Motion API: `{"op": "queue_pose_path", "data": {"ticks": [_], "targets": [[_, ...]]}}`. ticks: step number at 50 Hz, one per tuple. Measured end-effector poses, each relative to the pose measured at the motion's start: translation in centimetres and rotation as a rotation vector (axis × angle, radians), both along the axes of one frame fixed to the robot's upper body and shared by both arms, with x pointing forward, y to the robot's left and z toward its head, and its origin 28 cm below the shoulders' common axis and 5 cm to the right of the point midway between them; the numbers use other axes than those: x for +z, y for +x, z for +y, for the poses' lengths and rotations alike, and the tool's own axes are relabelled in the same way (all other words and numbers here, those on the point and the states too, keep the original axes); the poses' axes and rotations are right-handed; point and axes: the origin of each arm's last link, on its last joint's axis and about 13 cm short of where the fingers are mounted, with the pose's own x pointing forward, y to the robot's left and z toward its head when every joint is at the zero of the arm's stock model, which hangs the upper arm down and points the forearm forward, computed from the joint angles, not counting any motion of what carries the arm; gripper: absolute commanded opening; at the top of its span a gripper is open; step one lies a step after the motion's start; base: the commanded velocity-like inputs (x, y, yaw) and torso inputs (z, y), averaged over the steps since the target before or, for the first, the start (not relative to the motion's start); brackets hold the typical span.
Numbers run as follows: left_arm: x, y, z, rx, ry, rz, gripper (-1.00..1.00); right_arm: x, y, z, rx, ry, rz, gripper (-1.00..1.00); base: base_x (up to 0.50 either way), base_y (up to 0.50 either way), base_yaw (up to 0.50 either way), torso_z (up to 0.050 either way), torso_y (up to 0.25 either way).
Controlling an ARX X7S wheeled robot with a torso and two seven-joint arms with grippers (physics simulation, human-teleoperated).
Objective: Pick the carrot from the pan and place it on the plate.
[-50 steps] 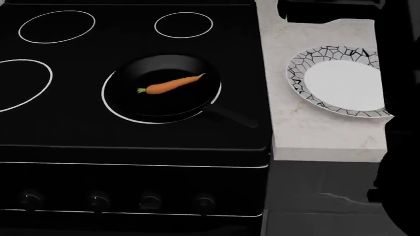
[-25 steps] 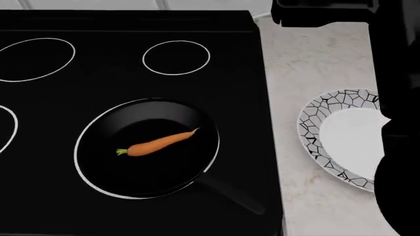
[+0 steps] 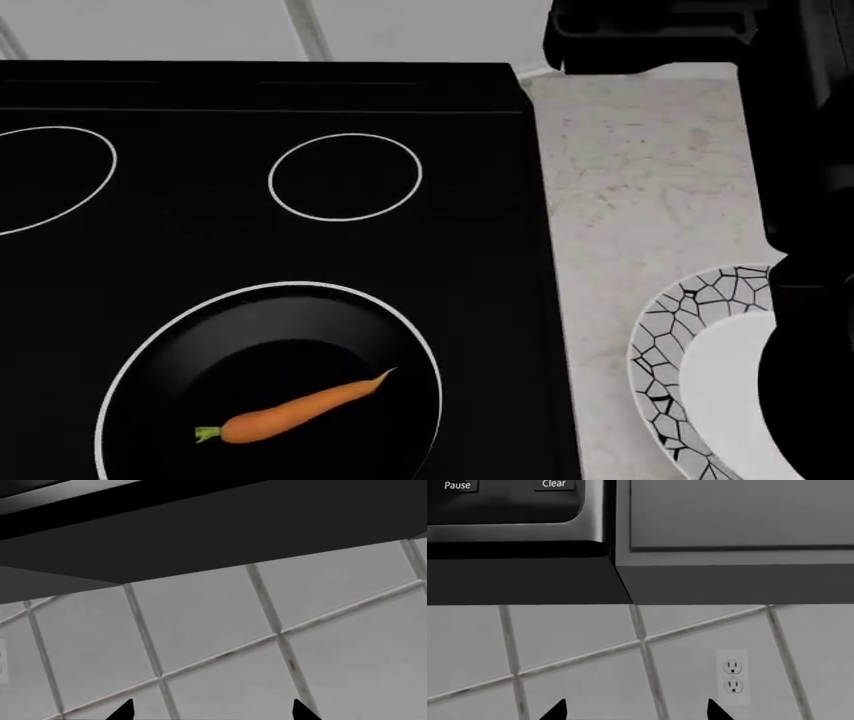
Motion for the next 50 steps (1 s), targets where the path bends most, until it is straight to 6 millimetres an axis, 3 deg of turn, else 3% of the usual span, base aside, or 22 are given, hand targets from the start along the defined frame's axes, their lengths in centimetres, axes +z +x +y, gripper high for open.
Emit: {"op": "queue_pose_path", "data": {"ticks": [9, 18, 33, 50], "targets": [[-0.1, 0.0, 0.0, 0.001, -0.001, 0.0, 1.0, 0.1, 0.1, -0.1, 0.009, -0.005, 0.01, 1.0, 0.0, 0.0, 0.0, 0.0, 0.0], [-0.2, -0.1, 0.0, 0.006, -0.001, 0.003, 1.0, 1.4, 0.8, -0.1, 0.1, -0.053, 0.026, 1.0, 0.0, 0.0, 0.0, 0.0, 0.0], [-0.2, -0.5, 0.0, 0.044, 0.003, 0.019, 1.0, 3.3, 6.4, -0.1, 0.444, -0.217, 0.146, 1.0, 0.0, 0.0, 0.0, 0.0, 0.0], [0.2, -2.0, 0.1, 0.13, 0.023, 0.033, 1.0, 2.5, 12.4, 0.4, 0.888, -0.486, 0.283, 1.0, 0.0, 0.0, 0.0, 0.0, 0.0]]}}
